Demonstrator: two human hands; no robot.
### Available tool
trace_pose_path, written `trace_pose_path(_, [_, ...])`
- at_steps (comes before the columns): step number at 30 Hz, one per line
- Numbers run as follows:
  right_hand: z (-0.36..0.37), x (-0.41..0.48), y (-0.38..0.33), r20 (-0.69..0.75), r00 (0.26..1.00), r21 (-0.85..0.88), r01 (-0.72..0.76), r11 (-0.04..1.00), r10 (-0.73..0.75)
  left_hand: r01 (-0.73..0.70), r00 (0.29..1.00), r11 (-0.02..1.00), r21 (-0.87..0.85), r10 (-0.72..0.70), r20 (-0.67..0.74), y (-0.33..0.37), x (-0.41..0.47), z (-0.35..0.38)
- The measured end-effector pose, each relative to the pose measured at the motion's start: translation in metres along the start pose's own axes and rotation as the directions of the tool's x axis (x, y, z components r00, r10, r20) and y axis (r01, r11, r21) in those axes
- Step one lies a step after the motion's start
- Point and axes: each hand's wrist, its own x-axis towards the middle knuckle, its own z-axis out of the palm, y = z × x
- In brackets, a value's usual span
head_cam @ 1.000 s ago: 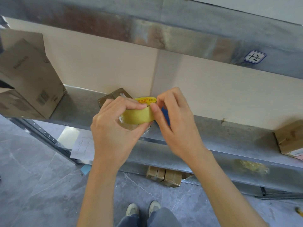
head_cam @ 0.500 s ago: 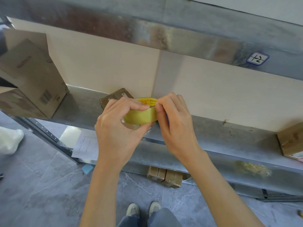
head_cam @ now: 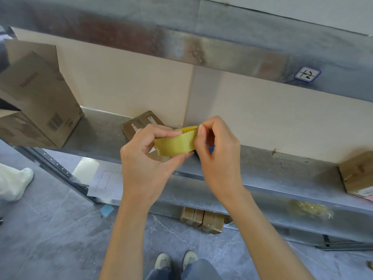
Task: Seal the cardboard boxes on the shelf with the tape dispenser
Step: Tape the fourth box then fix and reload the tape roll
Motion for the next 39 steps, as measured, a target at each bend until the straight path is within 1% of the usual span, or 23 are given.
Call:
trace_pose_path(3, [-0.004,0.0,-0.002,-0.006,1.0,0.033,-0.022,0.999,0.023,0.031,0.999,0.999,-0.042,-0.03,0.01,0.003,-0.001,0.002])
trace_pose_path(6, [-0.006,0.0,-0.004,-0.013,1.0,0.026,-0.015,1.0,0.015,0.053,0.999,0.996,-0.075,-0.053,0.012,0.006,-0.001,0.003])
trace_pose_path(9, [-0.011,0.002,-0.005,0.018,0.999,0.029,-0.03,0.999,0.029,0.078,0.997,0.993,-0.09,-0.078,0.001,0.009,-0.002,0.003])
trace_pose_path(12, [-0.019,0.004,-0.008,0.066,0.994,0.146,-0.101,0.984,0.092,0.096,0.995,0.989,-0.11,-0.097,-0.005,0.013,-0.003,0.001])
trace_pose_path(16, [-0.027,0.005,-0.014,0.139,0.977,0.329,-0.2,0.923,0.162,0.121,0.993,0.987,-0.109,-0.122,0.004,0.017,-0.003,-0.001])
trace_pose_path(19, [-0.033,0.006,-0.01,0.183,0.964,0.392,-0.25,0.885,0.191,0.141,0.99,0.985,-0.099,-0.142,-0.002,0.02,-0.002,-0.007])
trace_pose_path(22, [-0.038,0.005,-0.007,0.175,0.974,0.379,-0.2,0.904,0.143,0.143,0.99,0.989,-0.048,-0.143,0.005,0.026,-0.001,-0.011])
trace_pose_path(25, [-0.043,0.004,-0.009,0.141,0.99,0.315,-0.048,0.948,0.003,0.142,0.99,0.99,-0.008,-0.142,0.006,0.027,-0.002,-0.012])
trace_pose_path(28, [-0.043,0.003,-0.011,0.162,0.981,0.239,0.071,0.969,-0.112,0.134,0.991,0.99,0.033,-0.134,0.01,0.025,-0.002,-0.012])
trace_pose_path(31, [-0.04,0.002,-0.009,0.224,0.967,0.202,0.08,0.976,-0.126,0.127,0.992,0.991,0.038,-0.128,0.021,0.026,-0.002,-0.012])
trace_pose_path(34, [-0.04,0.001,-0.007,0.266,0.959,0.198,0.048,0.979,-0.1,0.119,0.992,0.993,0.024,-0.12,0.031,0.028,-0.002,-0.012])
trace_pose_path(39, [-0.038,0.003,-0.008,0.257,0.96,0.211,0.056,0.976,-0.11,0.097,0.995,0.995,0.006,-0.097,0.02,0.027,-0.003,-0.013])
